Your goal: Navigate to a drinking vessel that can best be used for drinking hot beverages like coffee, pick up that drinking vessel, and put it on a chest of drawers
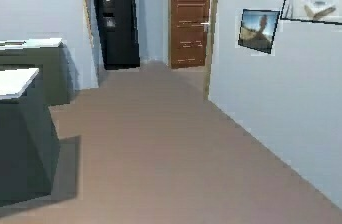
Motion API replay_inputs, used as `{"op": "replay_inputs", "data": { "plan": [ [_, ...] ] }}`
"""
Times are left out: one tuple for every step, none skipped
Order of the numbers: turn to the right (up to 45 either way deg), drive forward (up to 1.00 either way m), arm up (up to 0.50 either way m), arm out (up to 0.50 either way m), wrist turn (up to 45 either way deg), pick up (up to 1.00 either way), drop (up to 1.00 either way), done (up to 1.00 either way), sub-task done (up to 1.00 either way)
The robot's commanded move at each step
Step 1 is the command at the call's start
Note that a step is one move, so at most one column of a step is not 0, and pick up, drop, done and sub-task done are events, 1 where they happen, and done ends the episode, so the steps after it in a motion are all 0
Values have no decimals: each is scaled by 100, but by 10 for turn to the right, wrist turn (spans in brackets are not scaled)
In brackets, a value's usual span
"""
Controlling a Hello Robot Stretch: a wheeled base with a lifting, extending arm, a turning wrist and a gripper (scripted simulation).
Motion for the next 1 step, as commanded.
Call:
{"op": "replay_inputs", "data": {
  "plan": [
    [0, 100, 0, 0, 0, 0, 0, 0, 0]
  ]
}}
